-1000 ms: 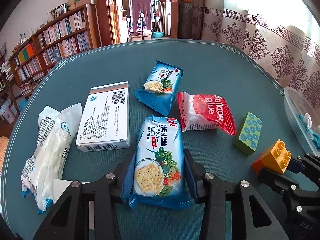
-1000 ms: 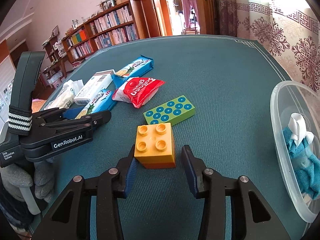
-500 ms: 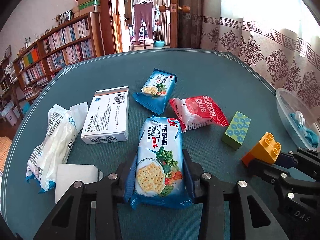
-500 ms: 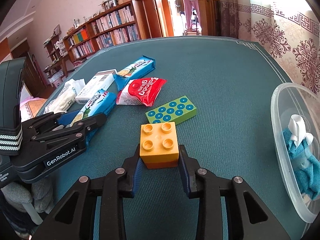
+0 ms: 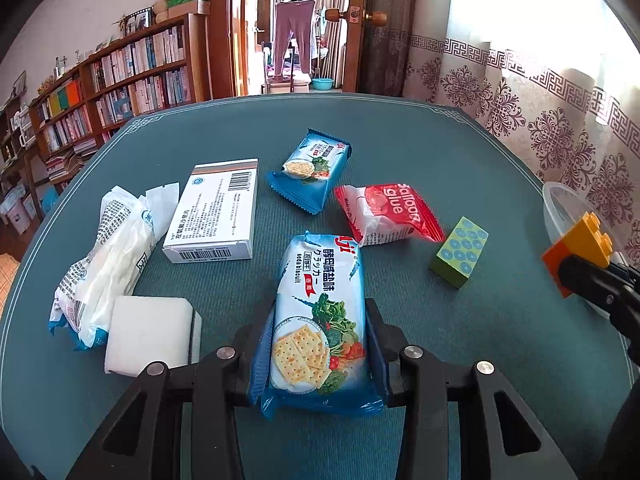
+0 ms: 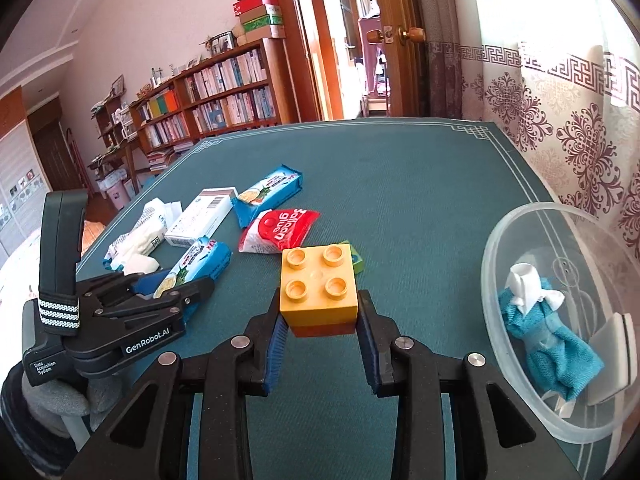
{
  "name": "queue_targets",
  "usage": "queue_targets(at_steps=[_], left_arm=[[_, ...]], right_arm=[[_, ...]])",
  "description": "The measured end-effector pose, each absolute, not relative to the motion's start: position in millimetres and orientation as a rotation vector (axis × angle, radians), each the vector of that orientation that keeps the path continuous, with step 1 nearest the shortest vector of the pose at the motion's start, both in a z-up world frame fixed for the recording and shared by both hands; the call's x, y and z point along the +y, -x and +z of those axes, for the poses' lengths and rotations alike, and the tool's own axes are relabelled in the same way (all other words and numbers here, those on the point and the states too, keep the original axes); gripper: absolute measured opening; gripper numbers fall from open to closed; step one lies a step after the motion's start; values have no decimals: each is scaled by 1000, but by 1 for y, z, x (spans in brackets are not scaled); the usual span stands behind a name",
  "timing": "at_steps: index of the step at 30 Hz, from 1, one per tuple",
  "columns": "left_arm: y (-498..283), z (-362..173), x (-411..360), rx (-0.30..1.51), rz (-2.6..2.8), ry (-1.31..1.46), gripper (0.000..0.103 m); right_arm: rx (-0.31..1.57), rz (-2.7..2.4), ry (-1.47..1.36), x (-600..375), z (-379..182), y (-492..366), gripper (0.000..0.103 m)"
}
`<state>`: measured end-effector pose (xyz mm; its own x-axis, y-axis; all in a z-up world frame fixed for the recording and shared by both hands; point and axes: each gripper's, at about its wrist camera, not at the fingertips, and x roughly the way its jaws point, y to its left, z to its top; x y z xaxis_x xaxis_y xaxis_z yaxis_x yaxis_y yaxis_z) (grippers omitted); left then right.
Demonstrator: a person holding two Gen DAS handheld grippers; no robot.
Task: Organize objects
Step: 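Carry the orange brick with right tool into the bowl while left tool carries the cracker pack there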
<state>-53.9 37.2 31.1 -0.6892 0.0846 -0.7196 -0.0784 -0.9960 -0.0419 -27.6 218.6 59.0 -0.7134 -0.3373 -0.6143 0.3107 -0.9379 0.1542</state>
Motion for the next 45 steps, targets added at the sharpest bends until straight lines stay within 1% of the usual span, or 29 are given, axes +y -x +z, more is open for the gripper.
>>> queue_targets(at_steps=[18, 24, 27, 32, 38, 41, 45], left_arm=[[47, 54, 88, 63, 2708, 1119, 43], [50, 59, 110, 100, 2675, 1100, 43], [51, 63, 121, 116, 2660, 1085, 43], [52, 68, 140, 137, 2629, 1061, 43], [53, 78, 165, 168, 2590, 1019, 43], [55, 82, 180, 194, 2568, 997, 43], [59, 85, 200, 232, 2537, 976, 43]], right_arm=[[-188, -2907, -920, 327, 81, 21, 34], [-137, -3052, -889, 357, 85, 15, 34], [-150, -3093, -897, 373, 84, 14, 34], [-184, -3152, -935, 392, 76, 18, 34], [-270, -3177, -992, 411, 66, 21, 35], [-269, -3183, -971, 411, 69, 18, 37], [-263, -3186, -950, 408, 72, 15, 38]])
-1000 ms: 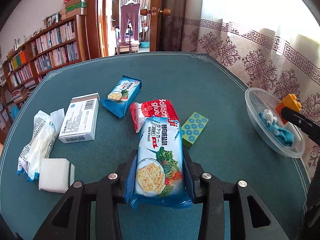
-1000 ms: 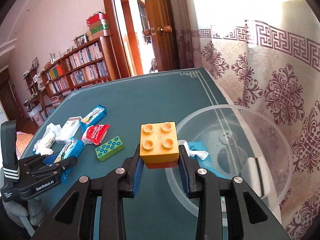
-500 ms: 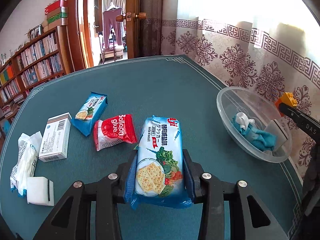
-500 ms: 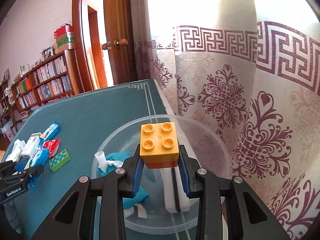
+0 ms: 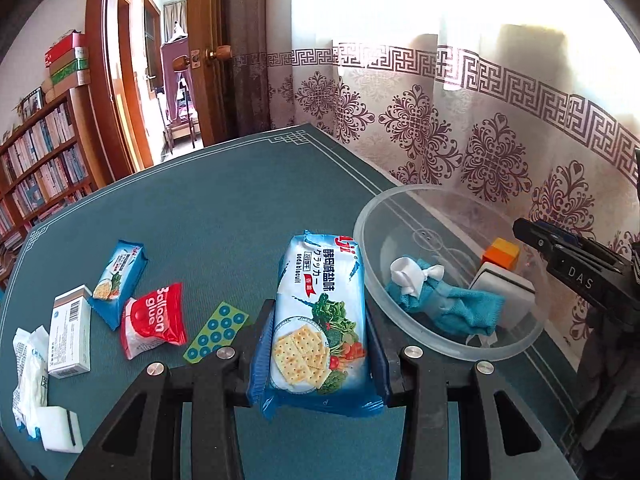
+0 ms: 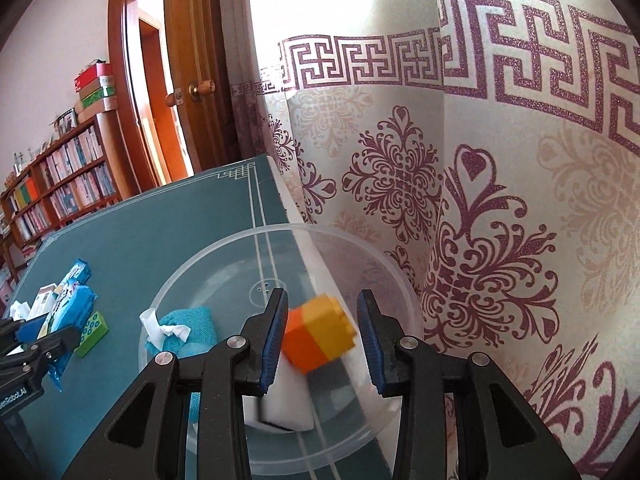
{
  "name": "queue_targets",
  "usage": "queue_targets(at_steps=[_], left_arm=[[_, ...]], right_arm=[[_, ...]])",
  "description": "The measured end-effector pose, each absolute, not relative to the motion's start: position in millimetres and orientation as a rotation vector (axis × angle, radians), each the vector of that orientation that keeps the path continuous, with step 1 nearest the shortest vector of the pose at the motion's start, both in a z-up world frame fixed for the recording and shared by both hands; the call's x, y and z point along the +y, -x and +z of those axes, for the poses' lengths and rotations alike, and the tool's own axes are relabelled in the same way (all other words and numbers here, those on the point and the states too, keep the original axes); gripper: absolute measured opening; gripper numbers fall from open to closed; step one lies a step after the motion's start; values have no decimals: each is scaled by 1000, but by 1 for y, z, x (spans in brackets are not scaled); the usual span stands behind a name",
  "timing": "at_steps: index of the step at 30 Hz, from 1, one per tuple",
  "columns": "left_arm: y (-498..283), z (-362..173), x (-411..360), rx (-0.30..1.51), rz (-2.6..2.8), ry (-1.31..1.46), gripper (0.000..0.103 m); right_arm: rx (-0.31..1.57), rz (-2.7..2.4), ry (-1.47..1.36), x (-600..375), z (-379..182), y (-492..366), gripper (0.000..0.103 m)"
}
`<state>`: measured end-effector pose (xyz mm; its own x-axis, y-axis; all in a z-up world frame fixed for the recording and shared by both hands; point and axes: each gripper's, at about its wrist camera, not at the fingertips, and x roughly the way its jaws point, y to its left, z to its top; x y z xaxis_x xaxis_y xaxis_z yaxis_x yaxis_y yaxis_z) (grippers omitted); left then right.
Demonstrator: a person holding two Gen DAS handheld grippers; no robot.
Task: Organize objects
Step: 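Carry the orange brick with right tool into the bowl while left tool carries the cracker pack there, then release the brick and cracker pack in the bowl and withdraw both tools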
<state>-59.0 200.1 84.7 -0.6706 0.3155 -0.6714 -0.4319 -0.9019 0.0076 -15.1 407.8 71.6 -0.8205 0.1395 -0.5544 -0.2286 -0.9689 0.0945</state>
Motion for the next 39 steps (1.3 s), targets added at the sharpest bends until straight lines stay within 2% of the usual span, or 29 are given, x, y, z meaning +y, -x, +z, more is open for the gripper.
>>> queue_targets(at_steps=[18, 20, 22, 23, 33, 39], left_arm=[[101, 90, 266, 188, 2370, 969, 44], [105, 92, 271, 170, 2367, 955, 55], [107, 93, 269, 147, 2394, 933, 92], [106, 94, 265, 127, 2417, 906, 95], [98, 87, 235, 103, 2495, 935, 95], [84, 87, 219, 120, 2537, 928, 102]], right_arm=[[234, 2838, 843, 400, 68, 16, 38], [228, 2841, 840, 399, 68, 16, 38], [219, 2846, 842, 396, 67, 16, 38], [218, 2850, 845, 395, 67, 16, 38], [210, 2871, 850, 386, 64, 14, 38], [192, 2893, 841, 376, 66, 9, 38]])
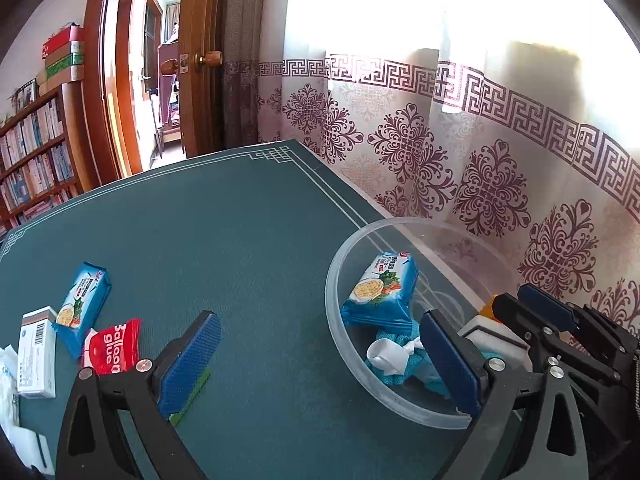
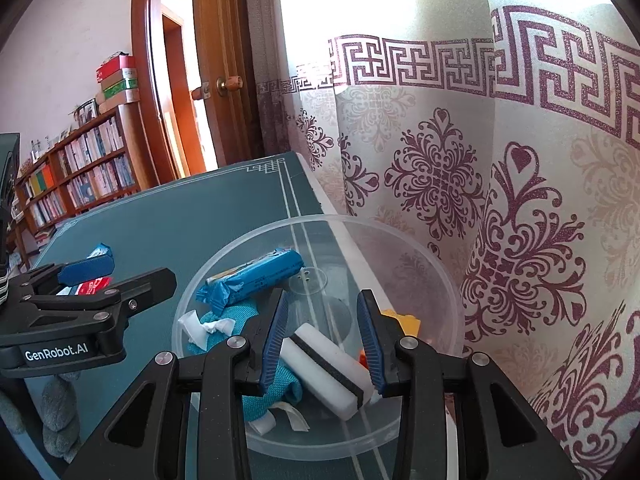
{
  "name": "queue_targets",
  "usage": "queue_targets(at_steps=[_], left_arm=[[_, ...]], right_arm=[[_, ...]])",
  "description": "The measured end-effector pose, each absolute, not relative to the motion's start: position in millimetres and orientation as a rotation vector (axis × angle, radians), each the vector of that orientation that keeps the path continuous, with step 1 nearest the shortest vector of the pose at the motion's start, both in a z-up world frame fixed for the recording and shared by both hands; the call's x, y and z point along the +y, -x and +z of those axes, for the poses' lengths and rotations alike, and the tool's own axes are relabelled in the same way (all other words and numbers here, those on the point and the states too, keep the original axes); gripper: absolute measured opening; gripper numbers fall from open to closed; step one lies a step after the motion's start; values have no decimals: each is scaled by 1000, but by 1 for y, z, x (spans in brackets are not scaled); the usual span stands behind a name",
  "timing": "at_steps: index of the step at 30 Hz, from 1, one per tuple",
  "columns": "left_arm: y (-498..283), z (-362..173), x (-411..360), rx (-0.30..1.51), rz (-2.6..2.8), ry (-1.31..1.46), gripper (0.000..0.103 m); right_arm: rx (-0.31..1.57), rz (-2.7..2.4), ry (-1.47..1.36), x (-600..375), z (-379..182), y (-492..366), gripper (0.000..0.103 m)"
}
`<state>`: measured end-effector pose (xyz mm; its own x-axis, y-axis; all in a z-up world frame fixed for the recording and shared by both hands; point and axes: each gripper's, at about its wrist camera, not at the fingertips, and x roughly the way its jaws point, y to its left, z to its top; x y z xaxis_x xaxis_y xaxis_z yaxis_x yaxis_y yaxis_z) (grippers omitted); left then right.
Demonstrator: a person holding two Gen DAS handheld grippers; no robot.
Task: Organize objects
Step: 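Release the brick and cracker pack in the bowl and withdraw both tools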
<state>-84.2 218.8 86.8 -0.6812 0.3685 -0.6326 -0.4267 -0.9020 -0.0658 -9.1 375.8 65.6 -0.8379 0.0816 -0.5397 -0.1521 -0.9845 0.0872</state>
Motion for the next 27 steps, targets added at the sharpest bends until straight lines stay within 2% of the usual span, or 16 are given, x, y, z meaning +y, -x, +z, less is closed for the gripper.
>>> queue_targets(at_steps=[5, 20, 27], left_arm=[[74, 83, 201, 106, 2570, 943, 102], [61, 76, 160, 78, 2648, 996, 102], [55, 75, 134, 60, 2707, 1005, 102]], right_arm=[[207, 2910, 842, 371, 66, 5, 44], [151, 2968, 852, 341, 65, -4, 46], [108, 3015, 848, 318, 66, -9, 52]])
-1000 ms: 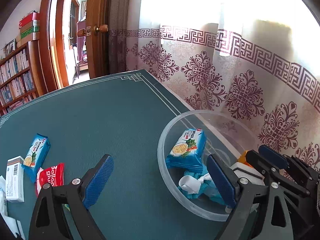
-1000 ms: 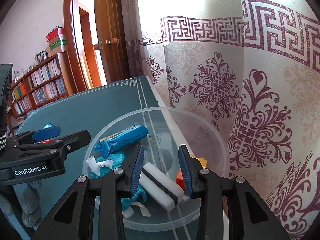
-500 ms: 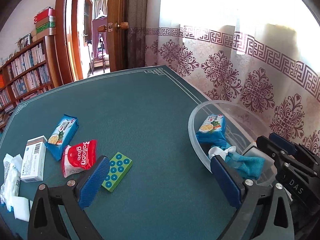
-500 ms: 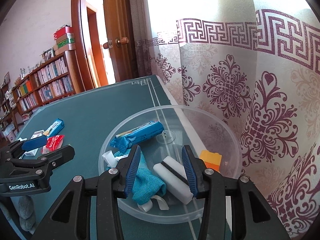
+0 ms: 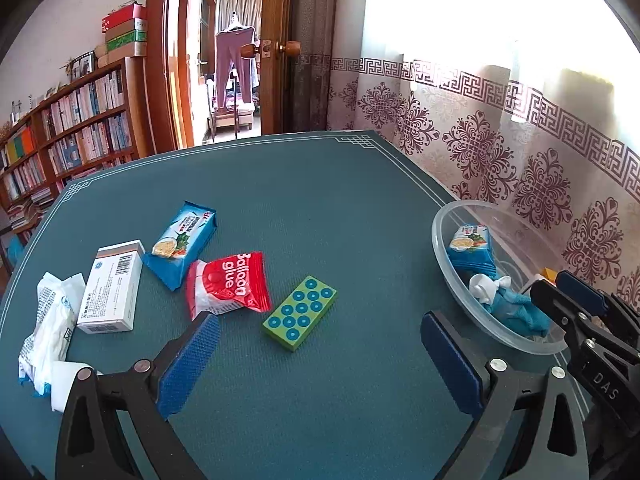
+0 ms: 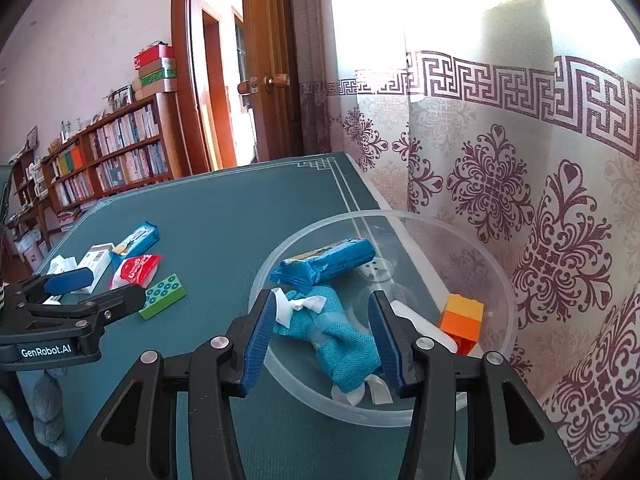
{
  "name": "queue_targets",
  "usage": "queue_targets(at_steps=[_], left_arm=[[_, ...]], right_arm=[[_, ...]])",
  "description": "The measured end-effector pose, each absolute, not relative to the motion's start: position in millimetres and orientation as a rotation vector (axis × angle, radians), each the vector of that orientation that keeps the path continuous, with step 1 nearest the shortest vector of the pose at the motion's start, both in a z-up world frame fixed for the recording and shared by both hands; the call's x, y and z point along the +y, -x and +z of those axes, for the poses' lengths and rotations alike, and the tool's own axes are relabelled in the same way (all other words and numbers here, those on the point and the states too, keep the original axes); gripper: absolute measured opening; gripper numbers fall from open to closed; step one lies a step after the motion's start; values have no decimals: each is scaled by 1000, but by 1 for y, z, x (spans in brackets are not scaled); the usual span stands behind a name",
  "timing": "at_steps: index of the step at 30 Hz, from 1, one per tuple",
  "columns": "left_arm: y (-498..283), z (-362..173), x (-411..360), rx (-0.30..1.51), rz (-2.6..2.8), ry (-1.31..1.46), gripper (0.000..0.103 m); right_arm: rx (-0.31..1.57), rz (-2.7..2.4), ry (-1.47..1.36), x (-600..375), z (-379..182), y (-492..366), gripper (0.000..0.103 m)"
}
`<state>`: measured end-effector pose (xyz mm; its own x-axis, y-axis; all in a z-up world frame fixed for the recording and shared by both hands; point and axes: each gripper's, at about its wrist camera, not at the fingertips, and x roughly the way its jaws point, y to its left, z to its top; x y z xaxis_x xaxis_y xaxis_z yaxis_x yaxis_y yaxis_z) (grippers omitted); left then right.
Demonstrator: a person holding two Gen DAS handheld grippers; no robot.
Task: Organize objects
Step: 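Release the brick and cracker pack in the bowl and withdraw both tools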
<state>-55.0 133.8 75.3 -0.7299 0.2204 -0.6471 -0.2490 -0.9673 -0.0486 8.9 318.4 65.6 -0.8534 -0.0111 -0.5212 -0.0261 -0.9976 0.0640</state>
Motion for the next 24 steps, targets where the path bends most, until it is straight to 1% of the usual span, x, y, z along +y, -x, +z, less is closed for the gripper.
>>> queue_targets(at_steps=[11, 19, 24], left_arm=[[47, 69, 86, 12, 2790, 1047, 102], [37, 67, 46, 12, 2889, 1081, 102], [33, 64, 18, -18, 2946, 1110, 102]], right_arm=[[8, 3086, 901, 278, 56, -14, 54], [-18, 3117, 954, 258, 49, -14, 55], [-48, 3139, 1005, 242, 43, -14, 56]])
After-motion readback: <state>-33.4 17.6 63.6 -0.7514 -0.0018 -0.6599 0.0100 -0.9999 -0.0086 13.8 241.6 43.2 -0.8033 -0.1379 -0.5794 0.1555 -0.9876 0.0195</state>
